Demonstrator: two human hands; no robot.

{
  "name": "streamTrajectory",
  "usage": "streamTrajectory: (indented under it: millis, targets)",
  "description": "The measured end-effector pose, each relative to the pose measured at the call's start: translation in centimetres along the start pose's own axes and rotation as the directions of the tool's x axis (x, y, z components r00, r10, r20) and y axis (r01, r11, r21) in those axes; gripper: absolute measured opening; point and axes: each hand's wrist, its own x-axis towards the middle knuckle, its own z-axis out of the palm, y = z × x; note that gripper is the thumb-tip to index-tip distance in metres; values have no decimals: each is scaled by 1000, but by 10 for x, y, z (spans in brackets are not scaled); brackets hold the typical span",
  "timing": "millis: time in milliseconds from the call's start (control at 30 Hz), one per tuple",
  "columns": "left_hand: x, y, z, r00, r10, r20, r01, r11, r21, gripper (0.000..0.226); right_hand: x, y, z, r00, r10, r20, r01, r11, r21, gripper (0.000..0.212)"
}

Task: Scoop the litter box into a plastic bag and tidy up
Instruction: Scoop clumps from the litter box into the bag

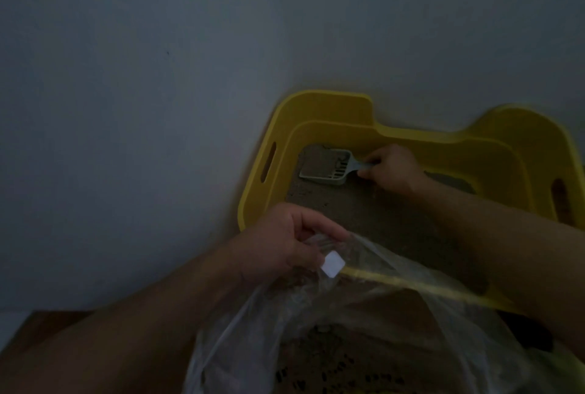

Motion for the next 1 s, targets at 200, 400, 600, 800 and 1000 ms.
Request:
streamTrajectory:
  millis: [200, 400, 600, 800, 1000]
  targets:
    - [0, 1, -2, 1000, -10, 8, 9, 999, 40, 45, 10, 2, -8, 989, 86, 119, -101, 986, 133, 32]
    - [-1, 4, 0, 1000, -18, 24, 16, 998, 60, 47, 14, 4, -8, 989, 99, 105, -111, 987, 112, 37]
    - [1, -1, -1, 1000, -3, -13, 3, 998, 62, 42, 6, 5, -5, 1000, 5, 21, -5, 1000, -5, 38]
    - [1, 0, 0, 1000, -7, 14, 7, 999, 37, 47, -3, 1, -7, 992, -124, -38, 120, 987, -106, 35]
    - [4, -5, -4, 1000, -10, -18, 11, 1000, 29, 49, -9, -2, -8, 984, -171, -50, 166, 982, -92, 33]
